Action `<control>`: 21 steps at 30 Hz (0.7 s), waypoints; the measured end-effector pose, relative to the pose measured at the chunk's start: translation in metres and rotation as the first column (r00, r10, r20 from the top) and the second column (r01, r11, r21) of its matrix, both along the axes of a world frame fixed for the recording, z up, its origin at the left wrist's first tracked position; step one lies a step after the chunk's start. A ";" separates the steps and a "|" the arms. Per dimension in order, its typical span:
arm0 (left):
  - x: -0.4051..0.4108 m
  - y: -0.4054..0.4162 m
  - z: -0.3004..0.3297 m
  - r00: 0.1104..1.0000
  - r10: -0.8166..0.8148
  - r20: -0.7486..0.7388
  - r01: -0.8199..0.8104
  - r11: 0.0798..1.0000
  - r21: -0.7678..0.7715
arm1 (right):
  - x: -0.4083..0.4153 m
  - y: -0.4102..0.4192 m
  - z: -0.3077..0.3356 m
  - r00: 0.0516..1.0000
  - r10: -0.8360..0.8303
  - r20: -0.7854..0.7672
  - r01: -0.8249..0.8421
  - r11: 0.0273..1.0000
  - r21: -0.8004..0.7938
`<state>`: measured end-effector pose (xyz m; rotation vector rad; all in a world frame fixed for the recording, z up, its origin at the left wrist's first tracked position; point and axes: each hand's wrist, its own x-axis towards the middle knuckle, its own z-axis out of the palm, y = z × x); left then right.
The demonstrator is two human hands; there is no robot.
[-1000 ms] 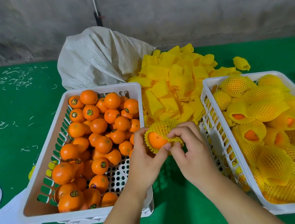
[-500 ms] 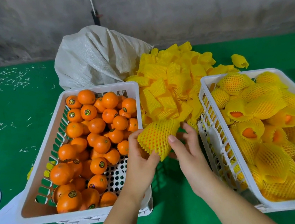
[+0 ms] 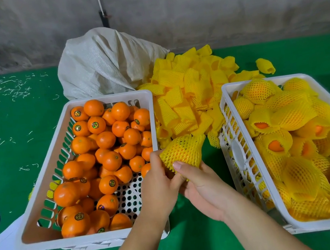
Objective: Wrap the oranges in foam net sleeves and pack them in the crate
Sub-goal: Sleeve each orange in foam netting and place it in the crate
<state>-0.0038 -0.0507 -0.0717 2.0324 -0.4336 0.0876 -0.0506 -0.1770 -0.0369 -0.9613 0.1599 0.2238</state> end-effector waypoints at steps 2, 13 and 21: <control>-0.003 0.001 0.003 0.993 -0.039 0.111 0.026 0.994 0.109 | 0.000 -0.006 -0.001 1.000 -0.006 0.009 0.006 0.998 -0.055; 0.000 0.010 0.004 0.934 -0.299 -0.195 0.213 0.905 -0.369 | 0.001 -0.027 -0.010 0.955 -0.221 0.198 0.296 0.741 -0.603; 0.000 -0.001 0.008 0.955 -0.209 -0.209 0.132 0.934 -0.332 | -0.013 -0.044 0.010 0.989 0.127 0.075 -0.027 0.658 -0.752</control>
